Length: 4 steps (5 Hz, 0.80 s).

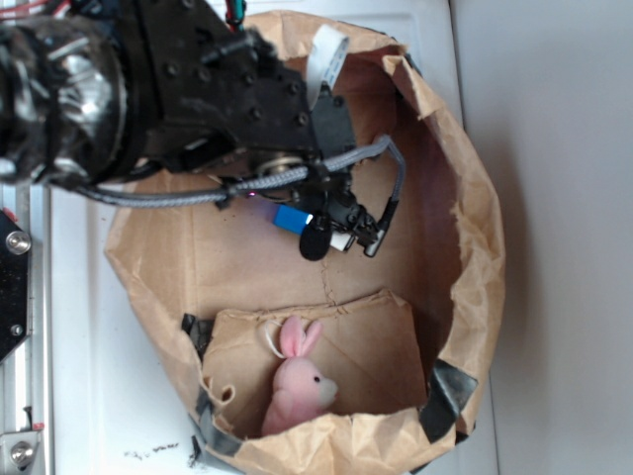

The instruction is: Grab the blue block.

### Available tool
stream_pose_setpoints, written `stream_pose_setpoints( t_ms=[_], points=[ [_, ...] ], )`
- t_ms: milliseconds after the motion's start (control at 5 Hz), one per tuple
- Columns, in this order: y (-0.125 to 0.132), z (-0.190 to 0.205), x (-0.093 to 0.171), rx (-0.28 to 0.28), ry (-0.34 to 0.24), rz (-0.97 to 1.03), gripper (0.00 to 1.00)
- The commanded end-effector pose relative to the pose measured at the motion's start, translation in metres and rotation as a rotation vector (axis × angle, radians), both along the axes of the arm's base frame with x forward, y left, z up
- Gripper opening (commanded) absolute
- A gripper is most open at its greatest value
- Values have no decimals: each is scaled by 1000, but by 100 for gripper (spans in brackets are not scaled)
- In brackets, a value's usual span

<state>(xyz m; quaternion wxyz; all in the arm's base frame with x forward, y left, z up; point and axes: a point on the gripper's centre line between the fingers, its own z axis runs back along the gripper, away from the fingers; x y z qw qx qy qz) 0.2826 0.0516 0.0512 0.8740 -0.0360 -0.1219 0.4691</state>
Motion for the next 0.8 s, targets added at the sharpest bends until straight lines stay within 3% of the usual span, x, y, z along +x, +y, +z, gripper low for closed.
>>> stream_pose_setpoints(
  t_ms=[0, 200, 600],
  points=[
    [-1, 11, 3, -13, -68, -5, 100],
    [-2, 10, 4, -30, -100, -1, 100],
    [-2, 10, 5, -34, -94, 13, 100]
  ],
)
